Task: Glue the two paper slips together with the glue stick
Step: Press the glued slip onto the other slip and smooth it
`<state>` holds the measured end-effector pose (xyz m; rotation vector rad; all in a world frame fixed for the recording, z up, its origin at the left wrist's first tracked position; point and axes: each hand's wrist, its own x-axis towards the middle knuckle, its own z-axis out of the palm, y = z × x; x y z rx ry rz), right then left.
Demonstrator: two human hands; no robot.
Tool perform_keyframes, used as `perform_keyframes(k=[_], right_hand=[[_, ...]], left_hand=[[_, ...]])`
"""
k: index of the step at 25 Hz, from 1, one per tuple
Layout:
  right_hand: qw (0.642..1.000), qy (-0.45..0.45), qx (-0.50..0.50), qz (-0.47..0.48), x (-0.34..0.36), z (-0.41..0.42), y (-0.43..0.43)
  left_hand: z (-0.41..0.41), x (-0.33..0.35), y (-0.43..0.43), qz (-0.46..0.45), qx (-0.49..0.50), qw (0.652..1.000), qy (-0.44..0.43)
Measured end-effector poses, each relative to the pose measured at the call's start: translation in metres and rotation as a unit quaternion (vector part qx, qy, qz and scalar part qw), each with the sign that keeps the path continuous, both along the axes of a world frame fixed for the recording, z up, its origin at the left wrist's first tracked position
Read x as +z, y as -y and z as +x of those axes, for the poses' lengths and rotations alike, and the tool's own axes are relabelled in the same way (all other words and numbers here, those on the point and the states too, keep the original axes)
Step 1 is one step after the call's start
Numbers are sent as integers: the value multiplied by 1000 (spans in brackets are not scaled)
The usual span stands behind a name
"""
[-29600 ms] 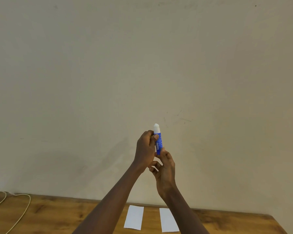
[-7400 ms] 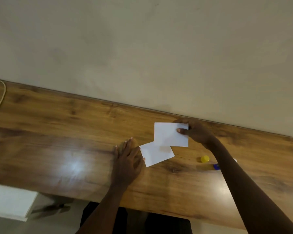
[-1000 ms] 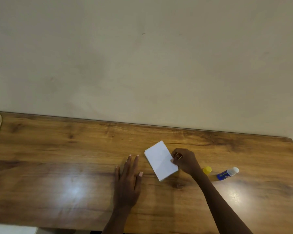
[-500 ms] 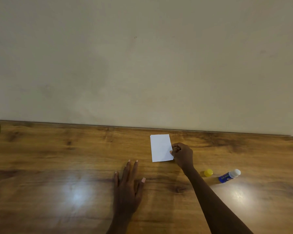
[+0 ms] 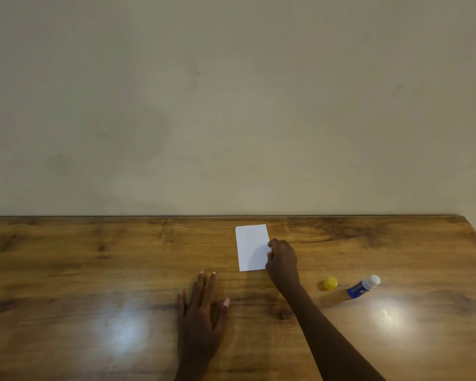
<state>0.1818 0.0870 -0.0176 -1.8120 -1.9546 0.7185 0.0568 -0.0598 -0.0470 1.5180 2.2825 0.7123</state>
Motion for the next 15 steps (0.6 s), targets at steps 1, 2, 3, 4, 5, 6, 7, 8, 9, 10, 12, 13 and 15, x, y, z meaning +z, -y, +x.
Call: perform_keyframes(k=[1,2,3,4,5,6,7,8,9,10,12,13,15], right_hand=[[1000,4,5,1,0,0,1],[1000,4,7,1,0,1,1],[1000,-1,7,0,0,2,1],[1000,-14,6,2,1,3,1],[999,-31,1,7,2,6,1],[999,-50,-8,12,3,9,2],[997,-68,-19,16,4,12,3],[996,-84,-30,20,5,15,5],[994,-98,-38,25,5,18,6],[992,-110,-43,30,5,20,8],[989,-129,-50,43,8,26,11],[989,-133,-50,52,11,30,12],[988,-130,-39,78,21,42,11]], left_hand=[[0,0,0,1,0,1000,1],[0,0,-1,2,-2,1000,1],[0,0,-1,2,-3,1000,1],[0,-1,-1,3,-3,1000,1],[0,-1,-1,6,-4,1000,1],[0,-1,-1,9,-5,1000,0],[0,0,-1,9,-5,1000,-1],[0,0,-1,8,-5,1000,-3],[1,1,-1,6,-5,1000,-4],[1,1,-1,6,-5,1000,-3],[1,3,-2,9,-5,1000,2],[1,3,-2,7,-6,1000,2],[0,2,-1,0,-10,1000,2]])
